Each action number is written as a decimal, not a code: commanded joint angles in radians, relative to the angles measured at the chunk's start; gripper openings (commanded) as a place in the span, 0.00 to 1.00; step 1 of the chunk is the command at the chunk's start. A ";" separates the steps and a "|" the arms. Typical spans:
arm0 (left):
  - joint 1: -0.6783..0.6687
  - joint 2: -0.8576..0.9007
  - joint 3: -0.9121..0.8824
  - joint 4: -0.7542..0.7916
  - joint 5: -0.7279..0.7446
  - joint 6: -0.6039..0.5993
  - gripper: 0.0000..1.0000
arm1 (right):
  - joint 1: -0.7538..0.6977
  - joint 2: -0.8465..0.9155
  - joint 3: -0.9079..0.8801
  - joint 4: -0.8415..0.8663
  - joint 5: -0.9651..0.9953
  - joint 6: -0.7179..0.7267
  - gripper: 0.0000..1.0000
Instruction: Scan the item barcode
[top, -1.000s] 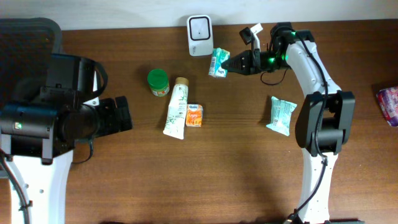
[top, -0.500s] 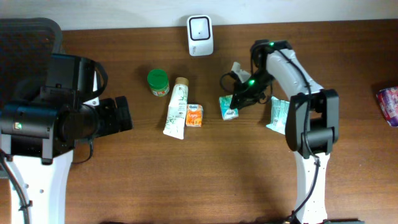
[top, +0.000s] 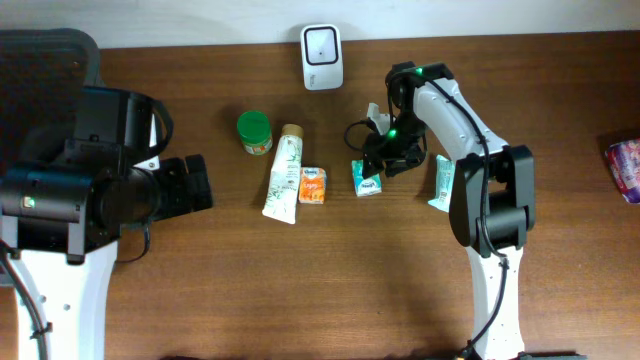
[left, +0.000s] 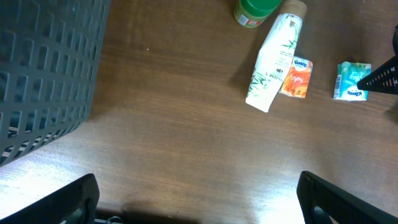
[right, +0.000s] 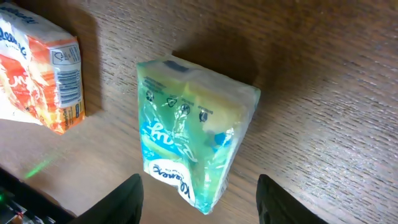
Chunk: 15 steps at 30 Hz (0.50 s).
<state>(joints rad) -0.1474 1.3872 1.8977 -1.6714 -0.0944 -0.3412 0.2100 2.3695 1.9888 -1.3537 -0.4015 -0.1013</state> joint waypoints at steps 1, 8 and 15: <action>0.000 -0.011 0.003 0.001 -0.003 -0.010 0.99 | 0.015 -0.007 0.001 0.012 -0.012 0.010 0.51; 0.000 -0.011 0.003 0.001 -0.003 -0.010 0.99 | 0.021 -0.007 -0.111 0.097 -0.013 0.010 0.29; 0.000 -0.011 0.003 0.002 -0.003 -0.010 0.99 | 0.010 -0.007 -0.077 0.087 -0.158 0.004 0.04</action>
<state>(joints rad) -0.1474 1.3872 1.8977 -1.6714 -0.0944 -0.3412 0.2226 2.3665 1.8885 -1.2552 -0.4580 -0.0780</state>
